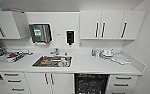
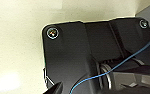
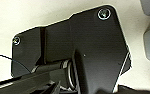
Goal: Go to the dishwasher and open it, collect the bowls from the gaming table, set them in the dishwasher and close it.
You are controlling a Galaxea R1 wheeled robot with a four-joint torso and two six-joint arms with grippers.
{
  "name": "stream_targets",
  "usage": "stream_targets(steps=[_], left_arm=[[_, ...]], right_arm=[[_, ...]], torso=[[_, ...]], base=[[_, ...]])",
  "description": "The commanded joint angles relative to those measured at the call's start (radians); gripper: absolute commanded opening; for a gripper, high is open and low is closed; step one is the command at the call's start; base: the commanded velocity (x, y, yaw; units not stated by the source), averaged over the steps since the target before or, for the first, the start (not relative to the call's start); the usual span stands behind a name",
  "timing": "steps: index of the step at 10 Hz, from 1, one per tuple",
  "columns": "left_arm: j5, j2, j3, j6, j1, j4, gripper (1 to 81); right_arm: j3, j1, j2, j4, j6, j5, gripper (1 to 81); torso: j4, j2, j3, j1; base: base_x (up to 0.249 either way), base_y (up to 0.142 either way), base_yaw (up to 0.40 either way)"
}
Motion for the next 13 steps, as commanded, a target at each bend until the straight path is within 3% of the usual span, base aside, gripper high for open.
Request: stream_targets(steps=[1, 6, 13], left_arm=[[0.056, 0.003, -0.004, 0.013, -0.035, 0.004, 81.1], [0.042, 0.000, -0.004, 0.068, -0.035, 0.020, 81.1], [0.047, 0.000, -0.006, 0.068, -0.042, 0.027, 81.1]], right_arm=[[0.001, 0.050, 0.000, 0.007, -0.002, -0.041, 81.1], [-0.004, 0.049, -0.002, 0.007, -0.002, -0.041, 81.1], [-0.007, 0.049, -0.005, 0.002, -0.009, -0.042, 81.1]], torso=[[0.000, 0.000, 0.000, 0.000], [0.000, 0.000, 0.000, 0.000], [0.000, 0.000, 0.000, 0.000]], base=[[0.000, 0.000, 0.364], [0.000, 0.000, 0.364], [0.000, 0.000, 0.365]])
